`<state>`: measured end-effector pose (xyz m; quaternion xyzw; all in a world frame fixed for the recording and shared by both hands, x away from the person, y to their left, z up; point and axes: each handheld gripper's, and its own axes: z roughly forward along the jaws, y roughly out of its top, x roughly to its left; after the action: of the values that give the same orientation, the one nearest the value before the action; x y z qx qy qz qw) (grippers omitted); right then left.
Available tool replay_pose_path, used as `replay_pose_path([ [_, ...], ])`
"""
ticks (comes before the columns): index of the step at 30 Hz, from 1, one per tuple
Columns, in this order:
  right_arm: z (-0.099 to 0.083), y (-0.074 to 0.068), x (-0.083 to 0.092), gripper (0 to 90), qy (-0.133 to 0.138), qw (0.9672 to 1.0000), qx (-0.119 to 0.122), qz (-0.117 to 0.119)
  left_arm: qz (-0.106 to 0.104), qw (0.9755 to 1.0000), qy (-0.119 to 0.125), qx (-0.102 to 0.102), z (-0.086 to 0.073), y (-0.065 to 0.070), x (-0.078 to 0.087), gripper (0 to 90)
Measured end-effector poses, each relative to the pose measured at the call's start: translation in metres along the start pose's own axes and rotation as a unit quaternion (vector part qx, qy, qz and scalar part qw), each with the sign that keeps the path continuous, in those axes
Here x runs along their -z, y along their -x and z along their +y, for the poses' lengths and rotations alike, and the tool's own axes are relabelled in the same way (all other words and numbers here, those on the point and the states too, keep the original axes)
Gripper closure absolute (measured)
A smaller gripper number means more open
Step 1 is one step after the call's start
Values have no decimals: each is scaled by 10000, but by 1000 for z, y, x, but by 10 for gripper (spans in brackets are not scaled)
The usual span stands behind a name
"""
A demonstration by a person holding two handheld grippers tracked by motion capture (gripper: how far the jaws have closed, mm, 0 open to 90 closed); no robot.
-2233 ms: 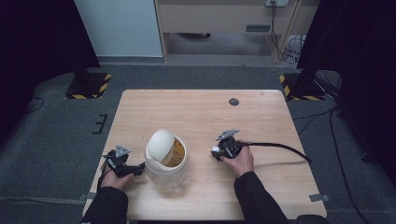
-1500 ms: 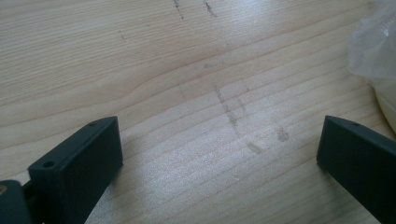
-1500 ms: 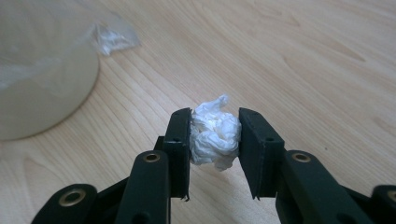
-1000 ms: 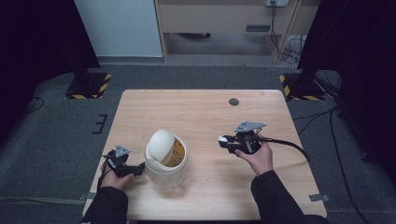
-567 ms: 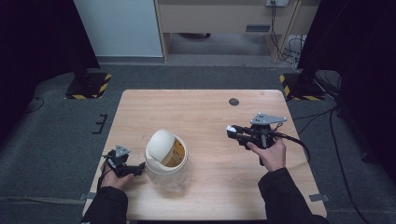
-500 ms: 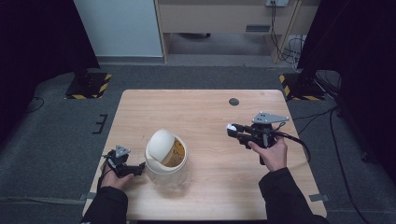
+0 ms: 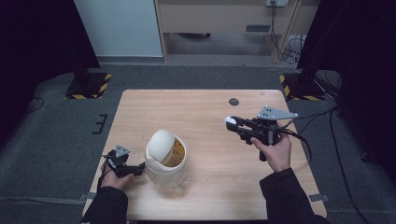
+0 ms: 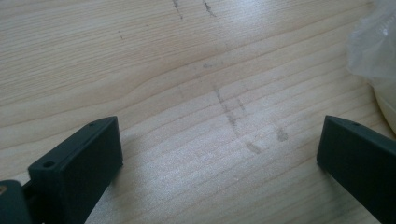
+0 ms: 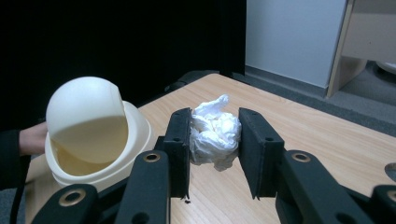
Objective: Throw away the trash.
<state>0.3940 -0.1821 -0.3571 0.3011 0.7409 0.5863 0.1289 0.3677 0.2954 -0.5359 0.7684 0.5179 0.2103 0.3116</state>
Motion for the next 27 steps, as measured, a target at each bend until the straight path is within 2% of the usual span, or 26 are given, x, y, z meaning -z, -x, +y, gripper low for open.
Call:
replay_pose_path([
  [4,4,-2,1,660,147,9998,-58,119,-4,10000,1,-1,0,0,0,0],
  [6,6,-4,0,660,135,9999,-6,94,6,10000,0,2,0,0,0,0],
  [12,14,-14,-5,658,164,9995,110,232,3,10000,4,13,0,1,0,0],
  [17,23,-22,-15,658,202,9989,190,376,1,10000,3,11,0,1,0,0],
  [19,27,-30,-21,658,192,9981,215,539,0,10000,3,9,0,1,0,0],
  [27,31,-48,-35,657,175,9961,339,795,-2,10000,-2,2,0,0,0,0],
])
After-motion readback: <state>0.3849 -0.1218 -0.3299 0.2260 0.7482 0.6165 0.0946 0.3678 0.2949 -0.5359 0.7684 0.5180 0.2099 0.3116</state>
